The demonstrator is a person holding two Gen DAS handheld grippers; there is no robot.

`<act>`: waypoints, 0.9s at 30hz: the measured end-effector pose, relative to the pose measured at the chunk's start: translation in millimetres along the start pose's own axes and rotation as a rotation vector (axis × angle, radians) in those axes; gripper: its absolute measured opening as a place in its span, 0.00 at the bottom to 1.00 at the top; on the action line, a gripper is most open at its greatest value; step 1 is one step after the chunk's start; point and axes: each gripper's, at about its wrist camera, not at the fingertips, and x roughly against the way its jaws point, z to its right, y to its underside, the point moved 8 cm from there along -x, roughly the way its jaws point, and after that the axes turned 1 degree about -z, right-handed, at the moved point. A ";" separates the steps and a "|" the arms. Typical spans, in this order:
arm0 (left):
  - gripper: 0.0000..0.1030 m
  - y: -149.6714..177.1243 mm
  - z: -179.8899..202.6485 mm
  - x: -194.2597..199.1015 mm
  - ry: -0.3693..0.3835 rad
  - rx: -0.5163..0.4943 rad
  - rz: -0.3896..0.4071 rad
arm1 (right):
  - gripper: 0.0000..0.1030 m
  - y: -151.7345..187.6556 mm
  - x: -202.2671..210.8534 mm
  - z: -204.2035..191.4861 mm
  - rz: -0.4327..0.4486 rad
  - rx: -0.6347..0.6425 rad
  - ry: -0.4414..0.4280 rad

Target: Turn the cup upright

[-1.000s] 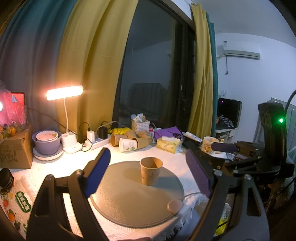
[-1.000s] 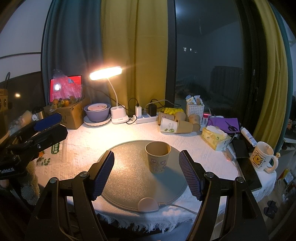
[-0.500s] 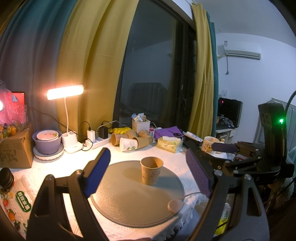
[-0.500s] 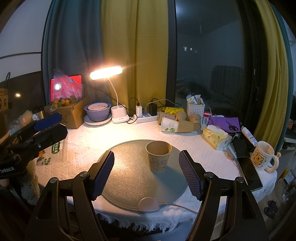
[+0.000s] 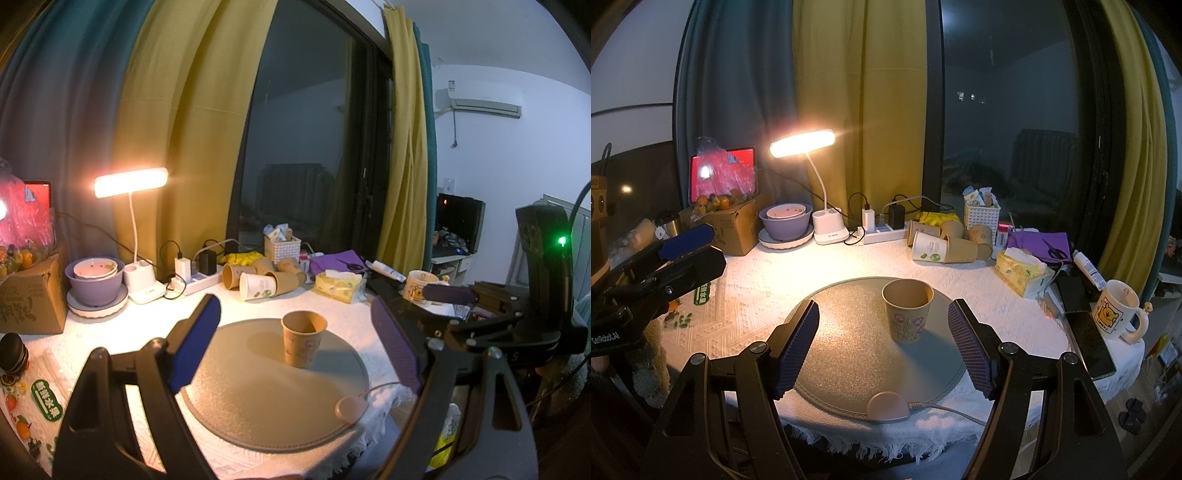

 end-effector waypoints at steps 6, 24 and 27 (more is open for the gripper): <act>0.82 -0.4 0.1 -0.1 0.001 0.000 0.000 | 0.73 0.3 -0.2 -0.3 -0.001 -0.001 0.000; 0.82 -0.4 1.3 0.1 0.000 0.000 -0.001 | 0.73 -0.6 -0.8 -0.6 -0.002 -0.002 0.001; 0.82 -0.4 1.4 0.0 0.001 0.000 -0.002 | 0.73 -0.9 -0.9 -0.5 -0.002 -0.002 0.001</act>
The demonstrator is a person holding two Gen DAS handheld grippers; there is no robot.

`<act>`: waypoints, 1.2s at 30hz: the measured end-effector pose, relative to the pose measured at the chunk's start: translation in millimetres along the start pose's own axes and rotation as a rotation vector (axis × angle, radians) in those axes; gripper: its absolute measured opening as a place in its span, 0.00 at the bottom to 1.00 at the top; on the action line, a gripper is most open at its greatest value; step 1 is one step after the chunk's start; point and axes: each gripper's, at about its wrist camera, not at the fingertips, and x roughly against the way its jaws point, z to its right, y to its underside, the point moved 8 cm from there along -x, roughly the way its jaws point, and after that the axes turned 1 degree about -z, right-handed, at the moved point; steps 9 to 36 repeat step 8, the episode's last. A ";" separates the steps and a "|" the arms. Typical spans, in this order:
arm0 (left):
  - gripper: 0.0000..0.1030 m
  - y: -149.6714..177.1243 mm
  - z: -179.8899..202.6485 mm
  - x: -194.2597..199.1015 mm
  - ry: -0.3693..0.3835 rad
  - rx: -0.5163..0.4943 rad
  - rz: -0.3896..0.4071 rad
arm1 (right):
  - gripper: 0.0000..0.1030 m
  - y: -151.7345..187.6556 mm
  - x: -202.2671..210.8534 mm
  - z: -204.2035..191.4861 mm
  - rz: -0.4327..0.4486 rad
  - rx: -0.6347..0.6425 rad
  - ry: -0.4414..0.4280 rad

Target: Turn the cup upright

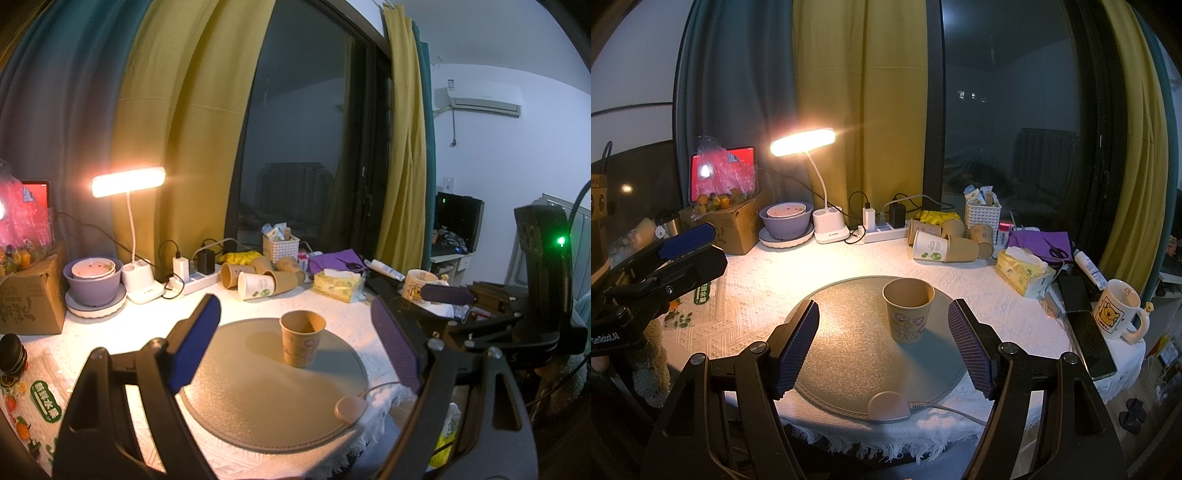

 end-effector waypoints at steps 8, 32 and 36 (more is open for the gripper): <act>0.82 4.8 4.1 2.2 0.005 0.003 -0.006 | 0.73 0.4 -0.4 -0.2 -0.001 0.000 0.001; 0.82 4.8 4.1 2.2 0.005 0.003 -0.006 | 0.73 0.4 -0.4 -0.2 -0.001 0.000 0.001; 0.82 4.8 4.1 2.2 0.005 0.003 -0.006 | 0.73 0.4 -0.4 -0.2 -0.001 0.000 0.001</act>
